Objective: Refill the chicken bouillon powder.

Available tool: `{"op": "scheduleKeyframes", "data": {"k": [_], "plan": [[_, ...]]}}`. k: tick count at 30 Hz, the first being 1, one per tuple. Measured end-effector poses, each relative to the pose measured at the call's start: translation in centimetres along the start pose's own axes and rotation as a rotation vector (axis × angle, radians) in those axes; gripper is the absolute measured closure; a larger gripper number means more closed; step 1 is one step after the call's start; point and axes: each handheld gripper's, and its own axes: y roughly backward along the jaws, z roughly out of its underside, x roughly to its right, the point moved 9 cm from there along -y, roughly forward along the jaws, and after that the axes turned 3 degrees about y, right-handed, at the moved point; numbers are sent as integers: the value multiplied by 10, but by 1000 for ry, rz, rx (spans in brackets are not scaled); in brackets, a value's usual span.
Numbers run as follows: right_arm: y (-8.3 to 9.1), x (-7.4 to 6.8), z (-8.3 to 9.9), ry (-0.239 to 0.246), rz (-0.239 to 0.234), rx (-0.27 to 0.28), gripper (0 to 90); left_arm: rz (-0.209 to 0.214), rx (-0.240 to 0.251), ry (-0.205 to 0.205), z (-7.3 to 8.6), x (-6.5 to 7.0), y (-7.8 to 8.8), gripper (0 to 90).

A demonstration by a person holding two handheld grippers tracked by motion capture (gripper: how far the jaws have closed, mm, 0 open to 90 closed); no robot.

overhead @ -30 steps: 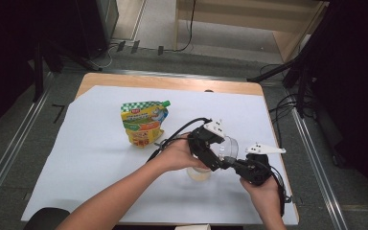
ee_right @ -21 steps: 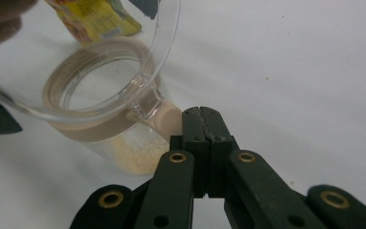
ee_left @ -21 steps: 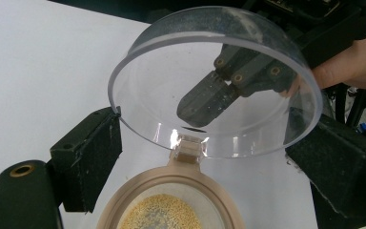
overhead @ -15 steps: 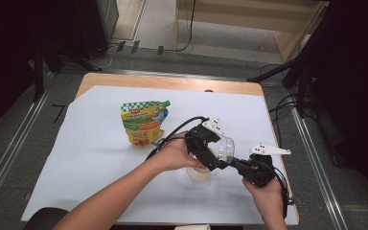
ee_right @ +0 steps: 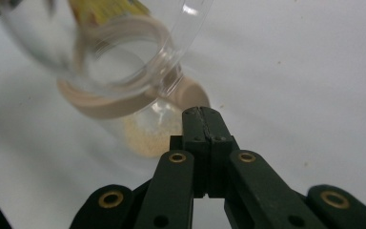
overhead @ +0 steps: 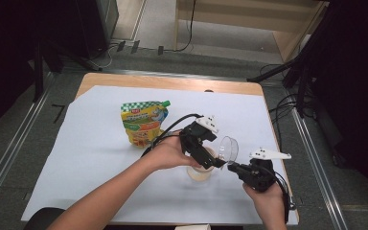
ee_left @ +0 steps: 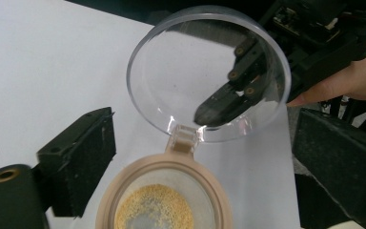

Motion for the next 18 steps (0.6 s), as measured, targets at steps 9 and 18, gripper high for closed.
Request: {"op": "scheduleKeyframes", "data": {"k": [9,18], "plan": [[13,-26,11,28,-30,3,848,26,25,34,11,-10,27,405],[15,-65,10,92,-120,19,719,-23,-15,103,35,-24,47,398]]}}
